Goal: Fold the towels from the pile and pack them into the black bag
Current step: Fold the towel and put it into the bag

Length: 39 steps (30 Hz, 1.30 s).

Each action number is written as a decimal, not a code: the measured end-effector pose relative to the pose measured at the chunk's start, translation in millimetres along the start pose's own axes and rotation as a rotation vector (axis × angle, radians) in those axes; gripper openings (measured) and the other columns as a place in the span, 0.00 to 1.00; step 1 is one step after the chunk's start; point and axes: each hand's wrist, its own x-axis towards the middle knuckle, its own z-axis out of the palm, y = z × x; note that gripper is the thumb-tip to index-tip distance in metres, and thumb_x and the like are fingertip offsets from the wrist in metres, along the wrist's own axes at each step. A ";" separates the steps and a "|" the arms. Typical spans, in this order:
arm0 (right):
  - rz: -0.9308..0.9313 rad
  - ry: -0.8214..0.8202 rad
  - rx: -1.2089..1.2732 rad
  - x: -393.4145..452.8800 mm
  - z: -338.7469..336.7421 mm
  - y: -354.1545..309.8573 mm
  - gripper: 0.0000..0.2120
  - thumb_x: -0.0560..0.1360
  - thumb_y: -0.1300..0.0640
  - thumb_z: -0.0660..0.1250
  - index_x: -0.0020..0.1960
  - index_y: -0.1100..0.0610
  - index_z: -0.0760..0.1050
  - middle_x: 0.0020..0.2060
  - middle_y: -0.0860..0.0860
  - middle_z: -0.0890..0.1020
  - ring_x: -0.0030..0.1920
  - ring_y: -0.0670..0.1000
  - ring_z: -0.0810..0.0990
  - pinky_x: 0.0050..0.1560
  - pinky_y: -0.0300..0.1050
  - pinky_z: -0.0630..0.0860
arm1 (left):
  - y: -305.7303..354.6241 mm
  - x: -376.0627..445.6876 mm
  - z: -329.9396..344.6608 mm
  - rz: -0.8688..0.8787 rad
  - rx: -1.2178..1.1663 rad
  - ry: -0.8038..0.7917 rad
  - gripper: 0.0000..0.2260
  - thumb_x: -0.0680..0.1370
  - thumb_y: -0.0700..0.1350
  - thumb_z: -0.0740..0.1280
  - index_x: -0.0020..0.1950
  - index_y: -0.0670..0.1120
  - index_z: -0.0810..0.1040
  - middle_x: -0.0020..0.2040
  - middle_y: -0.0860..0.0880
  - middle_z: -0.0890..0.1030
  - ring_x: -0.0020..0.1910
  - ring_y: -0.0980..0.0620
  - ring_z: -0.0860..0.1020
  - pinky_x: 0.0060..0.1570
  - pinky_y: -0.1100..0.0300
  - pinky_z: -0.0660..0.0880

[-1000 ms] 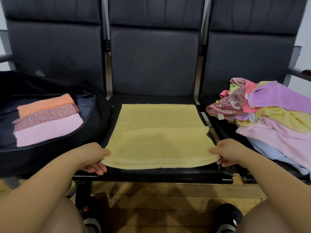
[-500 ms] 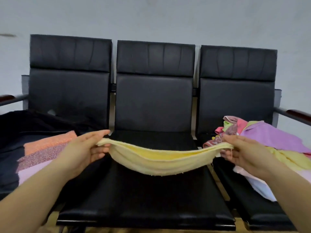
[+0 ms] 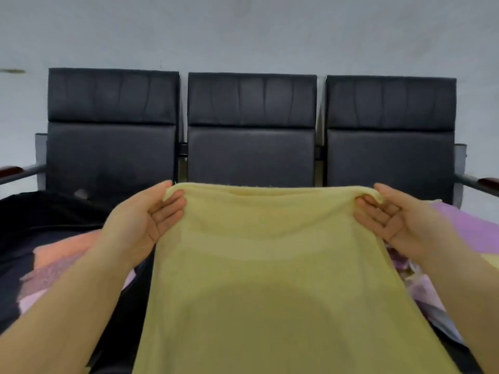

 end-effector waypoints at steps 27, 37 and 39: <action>0.102 0.089 -0.160 83.8 -48.2 115.4 0.09 0.80 0.61 0.57 0.52 0.52 0.74 0.43 0.49 0.80 0.56 0.53 0.79 0.66 0.61 0.68 | -110.3 74.3 -46.2 -0.139 0.129 -0.050 0.09 0.81 0.45 0.58 0.48 0.49 0.78 0.39 0.52 0.83 0.52 0.51 0.83 0.56 0.47 0.74; 0.155 0.022 -0.163 34.6 -68.9 92.1 0.14 0.79 0.60 0.57 0.43 0.50 0.78 0.37 0.47 0.82 0.49 0.51 0.82 0.58 0.57 0.74 | -87.6 33.3 -64.4 -0.144 0.228 -0.348 0.20 0.53 0.57 0.81 0.40 0.48 0.86 0.39 0.46 0.85 0.50 0.46 0.83 0.49 0.52 0.81; 0.177 0.028 -0.202 21.1 -73.1 85.6 0.12 0.79 0.60 0.56 0.45 0.51 0.77 0.35 0.46 0.82 0.48 0.51 0.82 0.53 0.56 0.79 | -82.6 20.6 -73.0 -0.187 0.275 -0.415 0.25 0.49 0.58 0.83 0.39 0.47 0.86 0.39 0.44 0.85 0.47 0.45 0.84 0.44 0.53 0.81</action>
